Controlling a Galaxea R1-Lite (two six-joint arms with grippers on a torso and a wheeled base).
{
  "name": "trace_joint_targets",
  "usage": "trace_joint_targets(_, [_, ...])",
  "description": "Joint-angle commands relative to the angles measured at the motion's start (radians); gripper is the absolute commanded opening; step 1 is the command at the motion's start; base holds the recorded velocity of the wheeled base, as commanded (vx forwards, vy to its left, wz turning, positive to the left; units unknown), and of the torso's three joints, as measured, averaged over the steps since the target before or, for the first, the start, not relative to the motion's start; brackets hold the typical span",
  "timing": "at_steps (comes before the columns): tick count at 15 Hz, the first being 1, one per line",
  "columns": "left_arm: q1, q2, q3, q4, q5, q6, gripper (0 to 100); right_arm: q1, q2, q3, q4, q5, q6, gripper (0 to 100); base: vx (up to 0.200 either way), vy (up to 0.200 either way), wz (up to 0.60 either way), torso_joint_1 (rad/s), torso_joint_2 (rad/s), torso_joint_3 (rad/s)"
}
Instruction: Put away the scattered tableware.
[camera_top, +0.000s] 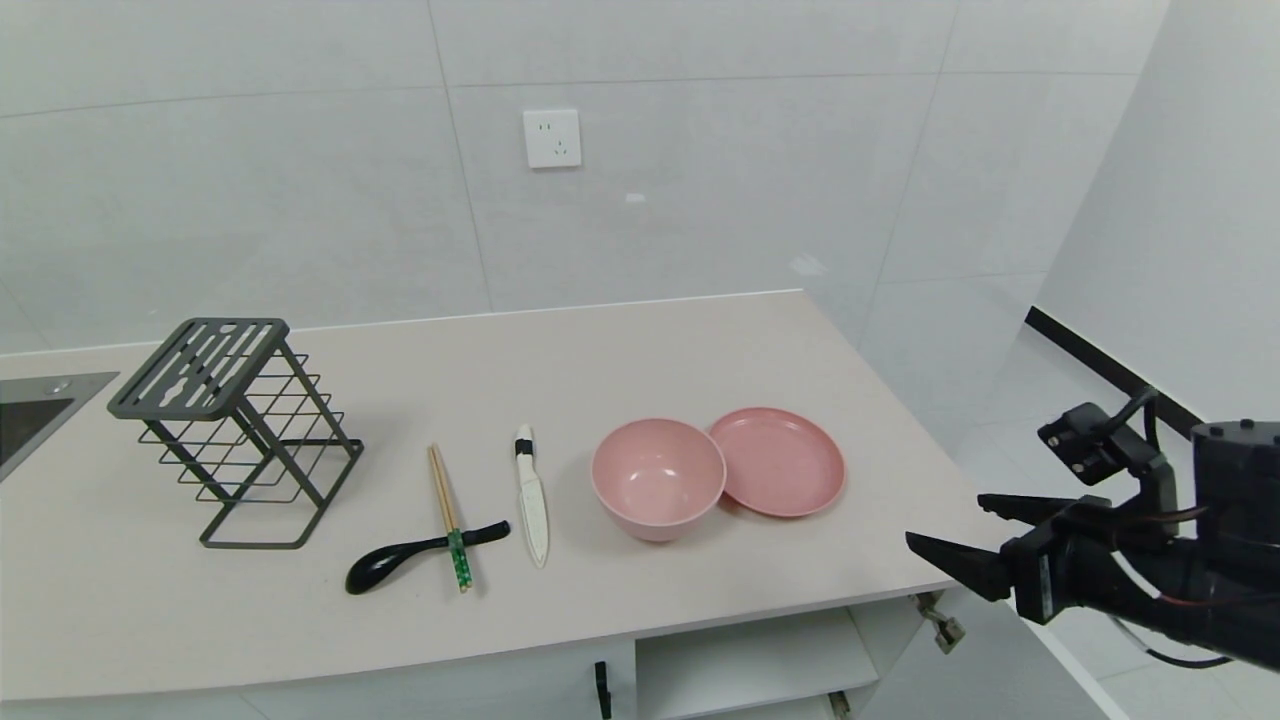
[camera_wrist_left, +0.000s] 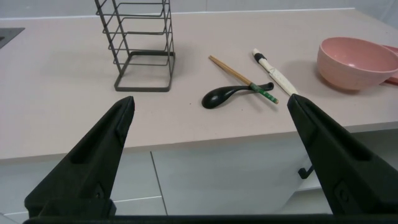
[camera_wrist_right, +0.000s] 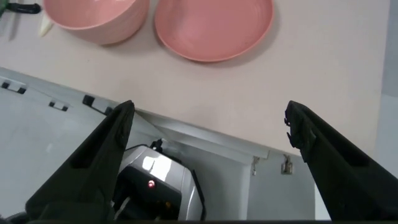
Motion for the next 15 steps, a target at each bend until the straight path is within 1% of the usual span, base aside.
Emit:
trace_joint_targets(1, [0.0, 0.001, 0.0, 0.0, 0.0, -0.001, 100, 0.005, 0.113, 0.005, -0.056, -0.037, 0.002, 100, 0.0, 0.0, 0.0, 0.0, 0.0, 0.0])
trace_joint_targets(6, [0.0, 0.001, 0.0, 0.0, 0.0, 0.002, 100, 0.014, 0.245, -0.061, -0.16, -0.025, 0.0, 100, 0.0, 0.0, 0.0, 0.0, 0.0, 0.0])
trace_joint_targets(7, [0.0, 0.001, 0.0, 0.0, 0.0, 0.002, 100, 0.014, 0.268, -0.079, -0.166, -0.022, 0.002, 100, 0.0, 0.0, 0.0, 0.0, 0.0, 0.0])
trace_joint_targets(10, [0.0, 0.001, 0.0, 0.0, 0.0, 0.004, 100, 0.013, 0.368, -0.193, -0.171, -0.004, 0.005, 100, 0.0, 0.0, 0.0, 0.0, 0.0, 0.0])
trace_joint_targets(13, [0.0, 0.001, 0.0, 0.0, 0.0, 0.002, 100, 0.01, 0.435, -0.25, -0.171, -0.001, 0.005, 100, 0.0, 0.0, 0.0, 0.0, 0.0, 0.0])
trace_joint_targets(15, [0.0, 0.001, 0.0, 0.0, 0.0, 0.004, 100, 0.0, 0.472, -0.28, -0.171, 0.024, 0.002, 100, 0.0, 0.0, 0.0, 0.0, 0.0, 0.0])
